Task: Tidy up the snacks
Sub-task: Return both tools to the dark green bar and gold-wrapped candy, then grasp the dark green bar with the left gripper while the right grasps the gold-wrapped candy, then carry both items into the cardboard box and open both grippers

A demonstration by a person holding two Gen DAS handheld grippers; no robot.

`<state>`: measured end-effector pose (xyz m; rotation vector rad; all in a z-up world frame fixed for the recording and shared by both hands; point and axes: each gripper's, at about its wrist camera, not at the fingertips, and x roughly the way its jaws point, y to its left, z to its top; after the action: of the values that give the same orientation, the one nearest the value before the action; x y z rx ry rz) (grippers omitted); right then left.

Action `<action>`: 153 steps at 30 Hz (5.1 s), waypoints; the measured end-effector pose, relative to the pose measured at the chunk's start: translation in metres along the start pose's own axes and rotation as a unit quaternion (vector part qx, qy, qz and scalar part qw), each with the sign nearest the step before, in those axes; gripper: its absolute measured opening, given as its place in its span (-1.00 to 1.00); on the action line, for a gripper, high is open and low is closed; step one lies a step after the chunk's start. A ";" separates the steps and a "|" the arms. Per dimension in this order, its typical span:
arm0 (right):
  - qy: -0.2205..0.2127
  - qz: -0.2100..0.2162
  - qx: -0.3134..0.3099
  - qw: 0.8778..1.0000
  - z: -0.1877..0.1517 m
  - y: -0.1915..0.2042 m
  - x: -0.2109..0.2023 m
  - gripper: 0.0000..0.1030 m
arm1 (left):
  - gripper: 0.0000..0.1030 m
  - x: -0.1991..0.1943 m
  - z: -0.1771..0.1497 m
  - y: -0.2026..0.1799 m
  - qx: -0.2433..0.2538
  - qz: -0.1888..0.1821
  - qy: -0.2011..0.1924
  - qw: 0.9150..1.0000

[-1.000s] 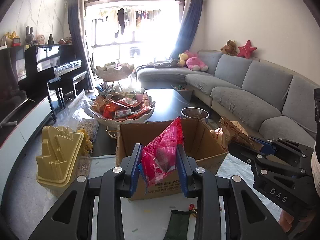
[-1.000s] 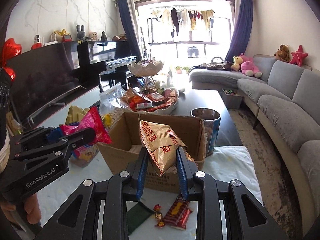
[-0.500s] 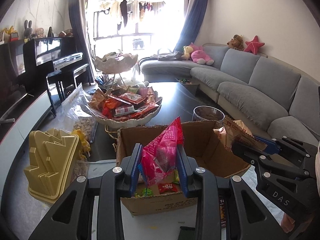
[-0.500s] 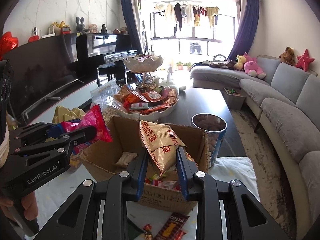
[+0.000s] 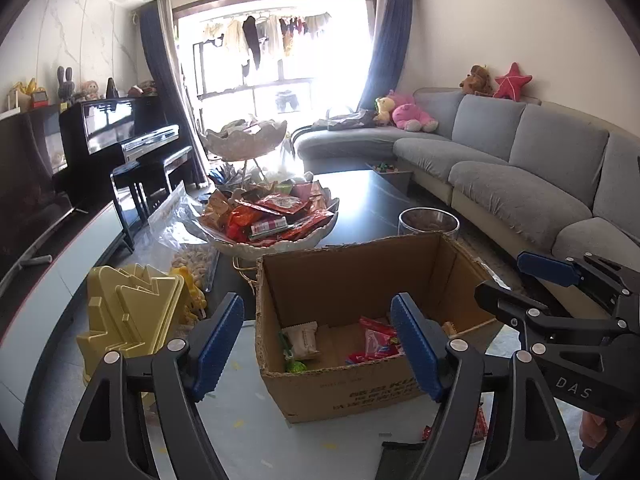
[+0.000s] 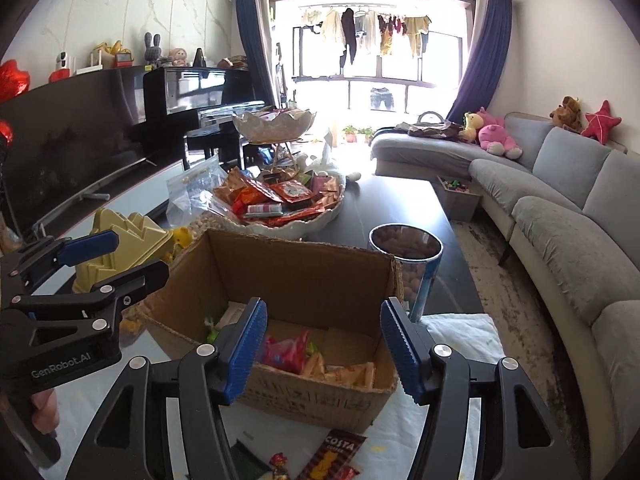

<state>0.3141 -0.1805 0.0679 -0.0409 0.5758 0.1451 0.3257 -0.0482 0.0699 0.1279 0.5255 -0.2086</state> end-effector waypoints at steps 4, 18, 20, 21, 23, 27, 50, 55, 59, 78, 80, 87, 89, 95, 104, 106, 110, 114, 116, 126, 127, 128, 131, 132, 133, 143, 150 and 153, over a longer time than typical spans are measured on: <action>-0.006 0.008 -0.005 1.000 -0.010 0.004 -0.016 0.17 | 0.52 -0.018 -0.008 -0.008 0.007 -0.003 -0.007 1.000; 0.006 0.026 -0.021 0.999 -0.054 0.007 -0.044 0.17 | 0.57 -0.042 -0.053 -0.030 0.017 0.000 0.013 1.000; 0.013 0.033 -0.024 0.999 -0.062 0.008 -0.044 0.17 | 0.57 -0.041 -0.063 -0.032 0.012 -0.003 0.023 1.000; 0.013 0.033 -0.024 0.999 -0.062 0.008 -0.044 0.17 | 0.58 -0.041 -0.068 -0.033 0.011 -0.004 0.028 1.000; 0.027 0.043 -0.032 0.998 -0.077 0.010 -0.040 0.17 | 0.57 -0.039 -0.077 -0.035 0.009 -0.004 0.036 0.999; 0.045 0.054 -0.037 0.997 -0.093 0.011 -0.032 0.17 | 0.57 -0.031 -0.096 -0.036 0.001 -0.012 0.059 0.998; 0.169 0.107 -0.046 0.979 -0.145 0.016 0.027 -0.27 | 0.30 0.032 -0.164 -0.049 -0.012 -0.091 0.174 0.980; 0.189 0.114 -0.044 0.974 -0.154 0.015 0.041 -0.38 | 0.27 0.041 -0.169 -0.053 -0.006 -0.094 0.186 0.978; 0.197 0.119 -0.042 0.972 -0.157 0.016 0.047 -0.48 | 0.27 0.048 -0.171 -0.053 -0.003 -0.093 0.191 0.977; 0.201 0.126 -0.028 0.971 -0.156 0.013 0.063 -0.63 | -0.16 0.064 -0.173 -0.061 0.014 -0.075 0.193 0.978; 0.202 0.126 -0.025 0.971 -0.156 0.012 0.064 -0.63 | -0.16 0.063 -0.172 -0.059 0.007 -0.078 0.194 0.978; 0.201 0.132 -0.014 0.971 -0.156 0.013 0.068 -0.54 | -0.17 0.059 -0.168 -0.040 -0.024 -0.073 0.193 0.978; 0.199 0.135 -0.013 0.971 -0.156 0.016 0.070 -0.49 | -0.17 0.052 -0.167 -0.033 -0.033 -0.067 0.187 0.979; 0.192 0.131 -0.014 0.973 -0.156 0.022 0.072 -0.44 | -0.16 0.044 -0.162 -0.020 -0.050 -0.051 0.181 0.981; 0.182 0.124 -0.017 0.975 -0.156 0.029 0.070 -0.60 | -0.16 0.029 -0.155 -0.020 -0.067 -0.044 0.168 0.983; 0.176 0.125 -0.019 0.976 -0.154 0.031 0.064 -0.60 | -0.16 0.023 -0.152 -0.019 -0.071 -0.044 0.162 0.983; 0.163 0.125 -0.024 0.978 -0.147 0.034 0.048 -0.60 | -0.17 0.011 -0.144 -0.014 -0.077 -0.044 0.145 0.985; 0.152 0.126 -0.024 0.980 -0.142 0.034 0.035 -0.60 | -0.16 -0.001 -0.134 -0.014 -0.079 -0.048 0.127 0.988; 0.137 0.124 -0.015 0.983 -0.136 0.031 0.021 -0.60 | -0.16 -0.008 -0.129 -0.014 -0.078 -0.050 0.117 0.989; 0.075 0.115 0.025 0.990 -0.102 0.019 -0.015 -0.60 | -0.16 -0.034 -0.087 -0.012 -0.063 -0.050 0.061 0.995; 0.068 0.113 0.025 0.991 -0.096 0.018 -0.018 -0.60 | -0.16 -0.035 -0.081 -0.011 -0.063 -0.049 0.053 0.995; 0.062 0.111 0.026 0.992 -0.091 0.018 -0.021 -0.60 | -0.16 -0.037 -0.076 -0.010 -0.062 -0.049 0.046 0.996; 0.044 0.107 0.028 0.993 -0.073 0.018 -0.027 -0.60 | -0.16 -0.041 -0.060 -0.007 -0.059 -0.047 0.029 0.997; 0.038 0.105 0.028 0.993 -0.069 0.017 -0.030 -0.60 | -0.16 -0.043 -0.056 -0.007 -0.058 -0.046 0.023 0.997; 0.033 0.104 0.027 0.994 -0.063 0.016 -0.033 -0.60 | -0.16 -0.044 -0.051 -0.006 -0.057 -0.044 0.017 0.997; 0.004 0.083 0.019 0.996 -0.011 0.008 -0.035 -0.60 | -0.16 -0.042 0.000 0.003 -0.041 -0.034 -0.020 0.998; 0.005 0.071 0.006 0.997 0.008 0.004 -0.023 -0.60 | -0.16 -0.023 0.023 0.007 -0.028 -0.024 -0.020 0.999; 0.010 0.068 -0.002 0.998 0.013 0.004 -0.014 -0.60 | -0.16 -0.006 0.028 0.011 -0.033 -0.028 -0.008 0.999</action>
<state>0.3090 -0.1773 0.0862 -0.0070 0.5993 0.2773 0.3362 -0.0416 0.0980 0.0477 0.5204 -0.2459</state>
